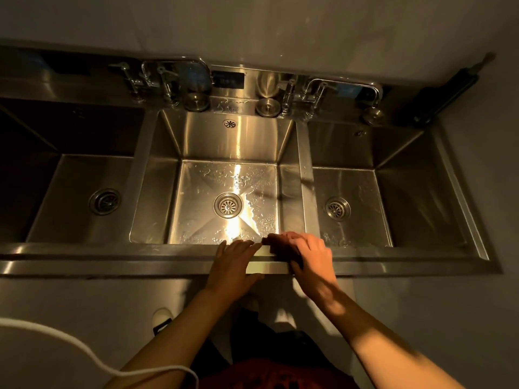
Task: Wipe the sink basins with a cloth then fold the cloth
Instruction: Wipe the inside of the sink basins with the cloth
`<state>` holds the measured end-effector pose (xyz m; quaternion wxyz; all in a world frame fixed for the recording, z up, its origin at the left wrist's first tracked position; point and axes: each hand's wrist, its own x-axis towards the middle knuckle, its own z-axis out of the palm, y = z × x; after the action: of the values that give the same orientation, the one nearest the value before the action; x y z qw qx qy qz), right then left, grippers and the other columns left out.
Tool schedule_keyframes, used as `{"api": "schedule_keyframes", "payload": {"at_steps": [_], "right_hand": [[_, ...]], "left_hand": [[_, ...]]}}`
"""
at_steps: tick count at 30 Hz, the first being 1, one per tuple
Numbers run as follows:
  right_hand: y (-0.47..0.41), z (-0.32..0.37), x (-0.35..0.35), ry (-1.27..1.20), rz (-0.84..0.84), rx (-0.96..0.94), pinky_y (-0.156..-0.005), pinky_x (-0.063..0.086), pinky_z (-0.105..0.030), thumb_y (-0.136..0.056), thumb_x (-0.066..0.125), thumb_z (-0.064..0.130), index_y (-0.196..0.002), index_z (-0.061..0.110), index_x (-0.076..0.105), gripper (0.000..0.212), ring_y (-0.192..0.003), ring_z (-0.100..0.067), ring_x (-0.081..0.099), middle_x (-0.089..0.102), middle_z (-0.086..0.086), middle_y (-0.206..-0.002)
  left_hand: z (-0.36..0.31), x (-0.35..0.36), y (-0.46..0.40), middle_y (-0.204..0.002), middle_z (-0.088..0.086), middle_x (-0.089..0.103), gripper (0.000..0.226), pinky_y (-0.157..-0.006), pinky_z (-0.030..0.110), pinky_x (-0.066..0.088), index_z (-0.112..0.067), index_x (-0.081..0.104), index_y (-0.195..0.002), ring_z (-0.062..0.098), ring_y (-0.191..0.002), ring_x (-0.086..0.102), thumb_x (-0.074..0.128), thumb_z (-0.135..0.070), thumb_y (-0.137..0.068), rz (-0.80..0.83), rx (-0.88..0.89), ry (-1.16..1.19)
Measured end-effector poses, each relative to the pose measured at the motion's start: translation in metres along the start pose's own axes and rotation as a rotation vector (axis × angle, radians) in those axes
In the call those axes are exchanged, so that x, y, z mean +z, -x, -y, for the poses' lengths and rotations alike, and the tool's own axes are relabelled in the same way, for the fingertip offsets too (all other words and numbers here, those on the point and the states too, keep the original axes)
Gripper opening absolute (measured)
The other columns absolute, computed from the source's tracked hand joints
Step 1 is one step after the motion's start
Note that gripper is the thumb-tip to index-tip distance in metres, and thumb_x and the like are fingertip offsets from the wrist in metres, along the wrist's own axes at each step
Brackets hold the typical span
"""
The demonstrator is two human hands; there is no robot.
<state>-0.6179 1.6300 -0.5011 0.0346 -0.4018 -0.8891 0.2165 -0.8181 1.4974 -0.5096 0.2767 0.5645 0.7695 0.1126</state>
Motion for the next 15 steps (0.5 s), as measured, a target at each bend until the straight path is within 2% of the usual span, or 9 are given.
{"api": "schedule_keyframes", "payload": {"at_steps": [3, 5, 9, 12, 14, 15], "right_hand": [[0.02, -0.028, -0.015, 0.026, -0.016, 0.002, -0.086, 0.039, -0.037, -0.089, 0.06, 0.031, -0.132, 0.036, 0.05, 0.044, -0.117, -0.022, 0.046, 0.046, 0.007, -0.135], [0.037, -0.04, -0.021, 0.006, -0.076, 0.031, -0.082, 0.043, -0.04, -0.095, 0.052, 0.043, -0.129, 0.029, 0.055, 0.037, -0.111, -0.024, 0.048, 0.048, 0.003, -0.131], [0.056, -0.044, -0.027, -0.024, -0.166, 0.129, -0.087, 0.048, -0.047, -0.097, 0.024, 0.068, -0.128, 0.02, 0.062, 0.069, -0.114, -0.031, 0.054, 0.055, -0.005, -0.131], [0.041, -0.028, -0.031, 0.039, -0.099, 0.162, -0.102, 0.044, -0.045, -0.098, 0.02, 0.065, -0.152, 0.031, 0.043, 0.067, -0.133, -0.021, 0.045, 0.045, 0.002, -0.149], [0.026, -0.019, -0.033, 0.067, -0.072, 0.091, -0.106, 0.04, -0.041, -0.101, 0.019, 0.058, -0.158, 0.038, 0.03, 0.06, -0.139, -0.016, 0.039, 0.037, 0.008, -0.154], [0.017, -0.017, -0.033, 0.063, -0.082, 0.063, -0.104, 0.04, -0.04, -0.103, 0.025, 0.054, -0.157, 0.037, 0.03, 0.057, -0.137, -0.017, 0.04, 0.036, 0.008, -0.154]], "left_hand": [[-0.003, -0.001, -0.001, -0.165, -0.009, 0.035, 0.079, -0.128, 0.05, 0.003, -0.04, 0.031, -0.159, 0.017, -0.156, 0.023, 0.067, -0.057, -0.091, 0.006, -0.007, -0.018], [-0.006, -0.004, -0.001, -0.167, -0.009, 0.032, 0.078, -0.128, 0.051, 0.002, -0.04, 0.03, -0.16, 0.018, -0.157, 0.021, 0.067, -0.055, -0.093, 0.022, -0.002, -0.024], [-0.012, -0.005, -0.002, -0.17, -0.009, 0.025, 0.076, -0.128, 0.057, 0.002, -0.041, 0.025, -0.161, 0.018, -0.158, 0.017, 0.063, -0.052, -0.097, 0.053, 0.008, -0.049], [-0.016, -0.002, -0.007, -0.171, -0.009, 0.022, 0.074, -0.128, 0.059, 0.001, -0.039, 0.026, -0.162, 0.019, -0.16, 0.014, 0.063, -0.048, -0.098, 0.078, 0.057, -0.056], [-0.02, 0.0, -0.012, -0.172, -0.008, 0.019, 0.074, -0.127, 0.059, 0.003, -0.039, 0.026, -0.162, 0.02, -0.16, 0.011, 0.062, -0.048, -0.099, 0.093, 0.116, -0.065], [-0.022, 0.002, -0.016, -0.173, -0.007, 0.017, 0.074, -0.128, 0.059, 0.004, -0.039, 0.024, -0.163, 0.021, -0.16, 0.01, 0.061, -0.048, -0.099, 0.109, 0.145, -0.071]]}}
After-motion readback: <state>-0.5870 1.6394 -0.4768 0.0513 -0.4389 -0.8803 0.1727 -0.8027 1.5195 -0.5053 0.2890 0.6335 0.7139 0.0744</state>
